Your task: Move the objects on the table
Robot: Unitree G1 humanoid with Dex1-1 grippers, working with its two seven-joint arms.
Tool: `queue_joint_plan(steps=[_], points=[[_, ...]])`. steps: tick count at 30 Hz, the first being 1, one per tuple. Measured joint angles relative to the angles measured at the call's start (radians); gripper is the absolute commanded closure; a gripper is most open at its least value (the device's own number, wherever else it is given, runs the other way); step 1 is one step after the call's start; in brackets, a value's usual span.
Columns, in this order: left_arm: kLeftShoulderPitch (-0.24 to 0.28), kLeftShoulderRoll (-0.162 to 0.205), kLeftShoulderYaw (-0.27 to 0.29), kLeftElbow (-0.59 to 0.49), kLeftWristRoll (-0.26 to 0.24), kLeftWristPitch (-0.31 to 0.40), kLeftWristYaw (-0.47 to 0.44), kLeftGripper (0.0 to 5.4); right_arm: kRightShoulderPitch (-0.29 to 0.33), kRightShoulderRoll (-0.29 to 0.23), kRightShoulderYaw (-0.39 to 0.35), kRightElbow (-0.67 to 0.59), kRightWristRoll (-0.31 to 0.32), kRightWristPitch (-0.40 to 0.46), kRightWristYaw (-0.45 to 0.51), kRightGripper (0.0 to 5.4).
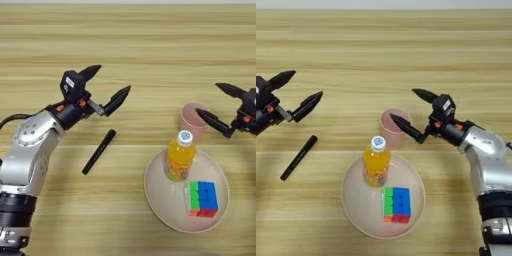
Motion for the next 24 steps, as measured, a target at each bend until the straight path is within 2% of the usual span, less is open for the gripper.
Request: queue_joint_plan(steps=[8,13,24], points=[[0.0,-0.012,-0.003,0.005,0.013,-0.001,0.0,0.0,-0.024,0.002,0.026,0.131,-0.052,-0.025,0.0,0.01],[0.0,-0.013,-0.003,0.006,0.015,-0.003,-0.001,0.0,-0.027,-0.017,0.025,0.222,-0.062,-0.085,0.029,0.01],[0.0,-0.013,-0.002,0.006,0.016,-0.01,-0.004,0.0,-0.003,-0.034,0.043,0.308,-0.115,-0.157,0.048,0.01]])
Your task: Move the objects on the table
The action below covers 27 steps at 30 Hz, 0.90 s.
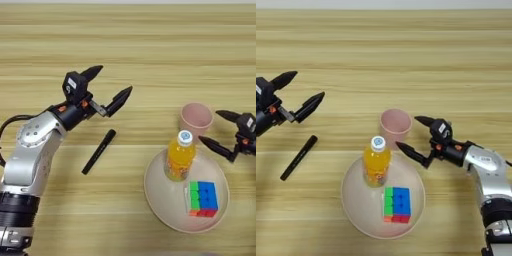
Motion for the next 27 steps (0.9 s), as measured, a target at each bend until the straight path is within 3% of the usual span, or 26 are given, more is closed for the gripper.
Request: queue_joint_plan(steps=[6,12,27], points=[[0.0,0.0,0.0,0.0,0.002,0.0,0.0,0.0,0.0,0.007,0.028,0.05,-0.038,-0.017,-0.017,0.01],[0.001,0.0,-0.001,-0.004,0.004,0.0,0.001,0.0,-0.009,0.05,0.05,0.099,-0.077,-0.018,-0.086,0.01],[0.002,-0.005,-0.003,-0.009,0.013,-0.004,0.001,0.0,-0.103,0.115,0.085,0.207,-0.166,-0.018,-0.242,0.01]])
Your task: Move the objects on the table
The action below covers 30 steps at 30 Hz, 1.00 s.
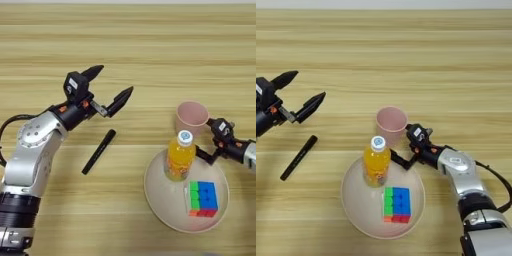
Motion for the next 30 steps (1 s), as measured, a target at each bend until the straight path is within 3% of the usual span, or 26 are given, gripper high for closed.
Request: queue_joint_plan(steps=[4,23,30], points=[[0.0,-0.002,-0.001,-0.002,0.0,0.0,0.0,0.0,-0.033,0.008,0.004,0.037,-0.029,0.004,-0.056,0.01],[0.006,-0.008,-0.007,-0.014,0.002,0.0,0.004,0.0,-0.121,0.08,0.007,0.089,-0.039,0.007,-0.133,0.01],[0.01,-0.019,-0.008,-0.014,0.003,0.0,0.006,0.0,-0.162,0.091,0.0,0.131,-0.04,0.007,-0.197,0.65]])
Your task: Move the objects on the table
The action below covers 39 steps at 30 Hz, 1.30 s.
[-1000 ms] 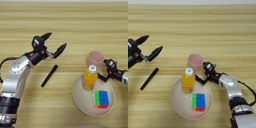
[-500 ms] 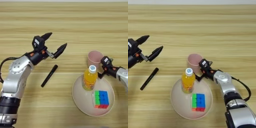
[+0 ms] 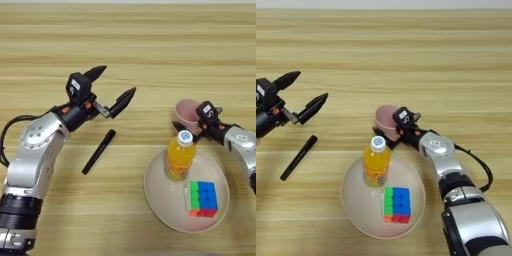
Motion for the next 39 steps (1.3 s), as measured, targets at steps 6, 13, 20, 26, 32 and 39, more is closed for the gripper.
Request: queue_joint_plan(steps=[6,13,20,26,32,39], points=[[0.004,-0.002,0.0,0.0,0.0,0.0,0.001,0.0,-0.013,0.008,-0.009,0.012,0.001,0.0,-0.016,0.79],[0.004,-0.006,0.0,0.003,0.001,-0.001,0.001,0.0,-0.014,0.01,-0.028,0.002,0.01,0.001,0.002,0.83],[0.008,-0.012,0.001,0.008,0.004,-0.01,0.004,0.0,-0.013,-0.006,-0.062,-0.061,0.042,0.021,0.031,0.83],[0.016,-0.016,0.001,0.009,0.006,-0.019,0.01,0.0,0.004,-0.062,-0.106,-0.129,0.075,0.041,0.06,0.83],[0.017,-0.019,0.0,0.009,0.007,-0.022,0.014,0.0,0.076,-0.122,-0.146,-0.212,0.107,0.069,0.077,0.83],[0.018,-0.019,0.0,0.009,0.008,-0.023,0.014,0.0,0.16,-0.184,-0.185,-0.265,0.117,0.093,0.085,0.83]])
